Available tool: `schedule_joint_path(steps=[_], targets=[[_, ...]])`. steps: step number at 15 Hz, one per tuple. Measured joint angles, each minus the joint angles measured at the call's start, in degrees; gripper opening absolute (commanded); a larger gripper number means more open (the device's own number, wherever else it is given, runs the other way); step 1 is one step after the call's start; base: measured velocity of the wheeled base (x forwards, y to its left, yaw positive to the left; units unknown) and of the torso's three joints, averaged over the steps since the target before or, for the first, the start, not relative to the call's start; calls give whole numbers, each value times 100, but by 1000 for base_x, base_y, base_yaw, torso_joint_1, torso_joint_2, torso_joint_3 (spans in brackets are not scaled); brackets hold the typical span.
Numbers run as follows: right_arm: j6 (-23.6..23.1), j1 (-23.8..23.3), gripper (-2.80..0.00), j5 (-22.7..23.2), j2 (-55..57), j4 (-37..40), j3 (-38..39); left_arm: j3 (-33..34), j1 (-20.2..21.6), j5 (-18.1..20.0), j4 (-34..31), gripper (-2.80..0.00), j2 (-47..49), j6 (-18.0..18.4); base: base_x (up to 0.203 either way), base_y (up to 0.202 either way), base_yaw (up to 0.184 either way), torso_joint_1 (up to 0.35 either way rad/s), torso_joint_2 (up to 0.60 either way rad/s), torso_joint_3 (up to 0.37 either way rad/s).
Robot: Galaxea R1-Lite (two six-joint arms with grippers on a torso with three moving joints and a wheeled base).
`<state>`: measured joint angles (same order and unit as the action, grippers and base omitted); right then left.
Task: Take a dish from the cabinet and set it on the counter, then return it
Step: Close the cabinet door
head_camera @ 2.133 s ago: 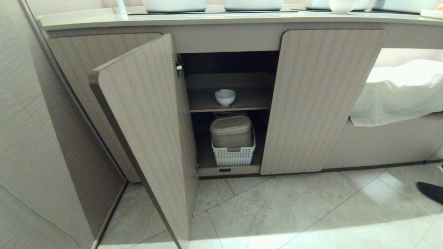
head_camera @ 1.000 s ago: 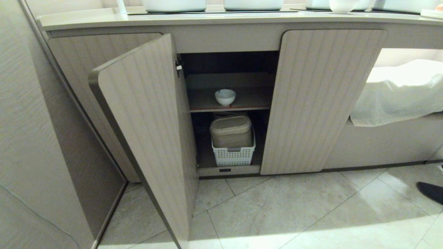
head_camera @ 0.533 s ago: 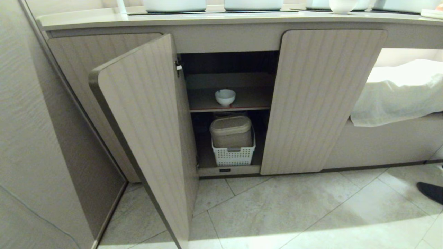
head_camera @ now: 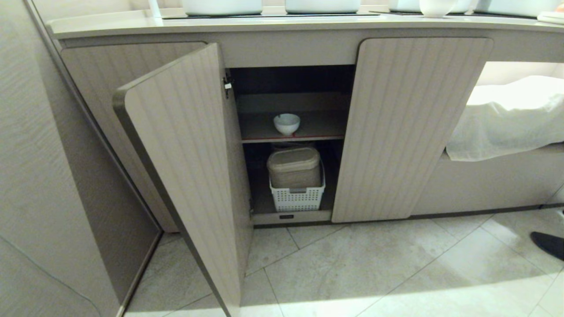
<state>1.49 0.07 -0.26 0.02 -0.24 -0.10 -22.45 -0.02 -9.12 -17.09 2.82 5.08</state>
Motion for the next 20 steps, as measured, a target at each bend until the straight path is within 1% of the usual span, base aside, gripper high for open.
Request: schedule_joint_path(steps=[2,6,9,13,16,20], targets=[[-1,0,-280,1,0,0,0,-217,13,-280,-18,-280,334,48,0,0,0,0,0,0],[0,0,-280,-1,0,2,0,-524,181,-498,-29,-280,1016,218,0,0,0,0,0,0],[0,0,-280,0,0,1,0,-658,319,-775,-10,-280,1610,246,0,0,0,0,0,0],[0,0,-280,1,0,2,0,-753,366,-1107,18,-280,2253,251,0,0,0,0,0,0],[0,0,-280,-1,0,0,0,-923,371,-1191,144,-280,2678,246,0,0,0,0,0,0],[-1,0,-280,-1,0,2,0,-1012,363,-1144,771,-280,3296,229,0,0,0,0,0,0]])
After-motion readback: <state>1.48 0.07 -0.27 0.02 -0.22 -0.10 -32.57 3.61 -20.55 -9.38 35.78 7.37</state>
